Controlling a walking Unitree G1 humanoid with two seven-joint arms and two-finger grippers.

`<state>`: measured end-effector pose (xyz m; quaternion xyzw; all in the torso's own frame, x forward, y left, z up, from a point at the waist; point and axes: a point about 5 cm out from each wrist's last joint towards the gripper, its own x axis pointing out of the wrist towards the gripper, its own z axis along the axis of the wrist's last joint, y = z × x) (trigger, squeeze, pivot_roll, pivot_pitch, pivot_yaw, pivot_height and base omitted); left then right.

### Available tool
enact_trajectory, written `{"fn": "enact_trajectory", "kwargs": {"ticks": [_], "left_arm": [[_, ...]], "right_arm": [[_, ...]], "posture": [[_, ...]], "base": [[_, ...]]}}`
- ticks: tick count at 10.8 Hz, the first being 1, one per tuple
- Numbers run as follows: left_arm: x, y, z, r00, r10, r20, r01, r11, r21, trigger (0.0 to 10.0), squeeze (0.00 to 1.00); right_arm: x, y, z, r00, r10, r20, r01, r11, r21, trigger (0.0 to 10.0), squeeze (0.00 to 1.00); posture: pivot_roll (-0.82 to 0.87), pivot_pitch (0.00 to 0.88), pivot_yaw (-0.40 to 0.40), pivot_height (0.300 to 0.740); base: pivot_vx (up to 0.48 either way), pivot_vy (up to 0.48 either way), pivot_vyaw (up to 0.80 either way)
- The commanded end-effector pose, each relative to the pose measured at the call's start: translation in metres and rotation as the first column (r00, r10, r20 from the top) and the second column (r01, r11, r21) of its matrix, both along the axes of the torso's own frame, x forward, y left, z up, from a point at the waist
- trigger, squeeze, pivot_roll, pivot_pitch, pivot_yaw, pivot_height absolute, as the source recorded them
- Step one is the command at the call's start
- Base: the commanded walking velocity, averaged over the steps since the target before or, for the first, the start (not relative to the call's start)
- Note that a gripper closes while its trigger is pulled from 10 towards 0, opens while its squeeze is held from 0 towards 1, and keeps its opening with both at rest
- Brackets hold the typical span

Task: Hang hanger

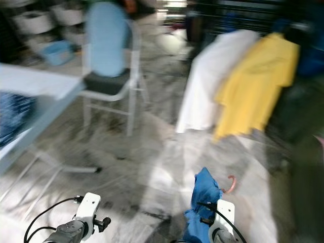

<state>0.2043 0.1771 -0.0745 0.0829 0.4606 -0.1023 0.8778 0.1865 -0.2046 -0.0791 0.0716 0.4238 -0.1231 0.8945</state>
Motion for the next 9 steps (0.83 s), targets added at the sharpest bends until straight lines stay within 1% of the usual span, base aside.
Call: {"fn": "enact_trajectory", "kwargs": {"ticks": [1,2,6,8,9], "left_arm": [[-0.0009,0.0037,-0.0001,1.0,0.0,-0.005,0.0,1.0,0.007,10.0,0.0],[-0.0009,0.0031,-0.0002,1.0,-0.001,-0.005,0.001,1.0,0.007,10.0,0.0],[0.0029,0.0,0.0015,1.0,0.004,0.003,-0.004,1.0,0.002,10.0,0.0],[0.0041,-0.0002,0.0021,1.0,0.011,0.008,-0.011,1.0,0.002,10.0,0.0],[0.0049,0.0001,0.0025,1.0,0.021,0.012,-0.021,1.0,0.002,10.0,0.0]], "right_arm": [[-0.0007,0.0039,-0.001,1.0,0.014,-0.004,-0.014,1.0,0.009,10.0,0.0],[-0.0013,0.0033,-0.0012,1.0,0.015,-0.006,-0.015,1.0,0.008,10.0,0.0],[0.0015,0.001,0.0008,0.998,0.059,0.006,-0.059,0.998,-0.008,10.0,0.0],[0.0056,0.0034,0.0024,0.997,0.08,0.012,-0.079,0.997,-0.011,10.0,0.0],[0.0078,0.0069,0.003,0.994,0.112,0.014,-0.112,0.994,-0.016,10.0,0.0]], "posture": [[-0.12,0.082,0.057,0.74],[-0.12,0.083,0.054,0.74],[-0.12,0.077,0.039,0.74],[-0.11,0.073,0.034,0.74],[-0.11,0.072,0.035,0.74]], "base": [[0.0,0.0,-0.77],[0.0,0.0,-0.64],[0.0,0.0,0.0],[0.0,0.0,0.0],[0.0,0.0,0.0]]}}
